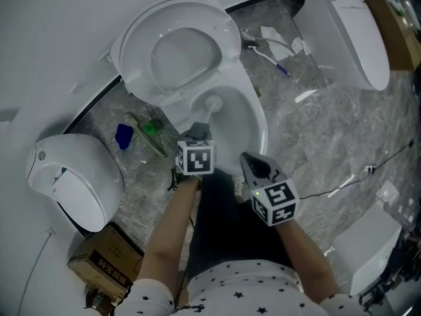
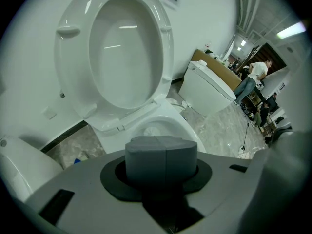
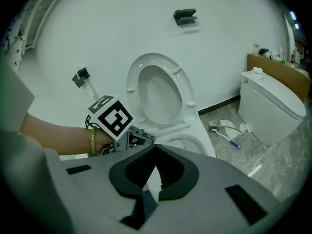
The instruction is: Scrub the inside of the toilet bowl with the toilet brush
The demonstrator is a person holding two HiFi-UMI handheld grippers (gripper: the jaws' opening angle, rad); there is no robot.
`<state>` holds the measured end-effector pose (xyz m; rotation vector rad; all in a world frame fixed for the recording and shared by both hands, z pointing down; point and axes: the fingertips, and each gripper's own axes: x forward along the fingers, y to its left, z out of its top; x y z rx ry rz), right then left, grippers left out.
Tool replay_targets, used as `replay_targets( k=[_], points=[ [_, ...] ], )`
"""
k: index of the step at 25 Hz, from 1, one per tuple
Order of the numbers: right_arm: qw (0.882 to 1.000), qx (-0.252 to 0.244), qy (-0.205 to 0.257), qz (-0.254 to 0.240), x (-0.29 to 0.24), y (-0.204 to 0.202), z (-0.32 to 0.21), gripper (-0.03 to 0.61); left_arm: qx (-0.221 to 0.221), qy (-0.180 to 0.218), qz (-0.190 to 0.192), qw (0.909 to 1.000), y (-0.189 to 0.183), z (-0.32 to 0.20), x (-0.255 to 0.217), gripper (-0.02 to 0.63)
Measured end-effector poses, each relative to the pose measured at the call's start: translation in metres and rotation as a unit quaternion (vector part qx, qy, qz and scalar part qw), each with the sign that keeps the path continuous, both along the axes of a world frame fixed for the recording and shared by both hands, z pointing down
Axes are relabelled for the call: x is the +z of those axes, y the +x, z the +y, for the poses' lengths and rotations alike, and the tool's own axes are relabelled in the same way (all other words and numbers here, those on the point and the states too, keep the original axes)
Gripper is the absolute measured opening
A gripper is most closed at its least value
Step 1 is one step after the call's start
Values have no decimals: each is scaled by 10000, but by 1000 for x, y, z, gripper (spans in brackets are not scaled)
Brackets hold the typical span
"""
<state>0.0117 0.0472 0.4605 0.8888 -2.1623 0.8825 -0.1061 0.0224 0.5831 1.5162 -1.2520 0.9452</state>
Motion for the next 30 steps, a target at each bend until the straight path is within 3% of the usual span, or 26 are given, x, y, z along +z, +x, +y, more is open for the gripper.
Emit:
replay_targets(
  k=[13,30],
  points=[
    [9999,93,-112,51,25,-2,-5,0,-76,-77,-9,9999,-2,-17,33,155],
    [9998,91,-178,47,31,-4,-3,0,-63,15,-96,9999,-6,-32,40,155]
  ],
)
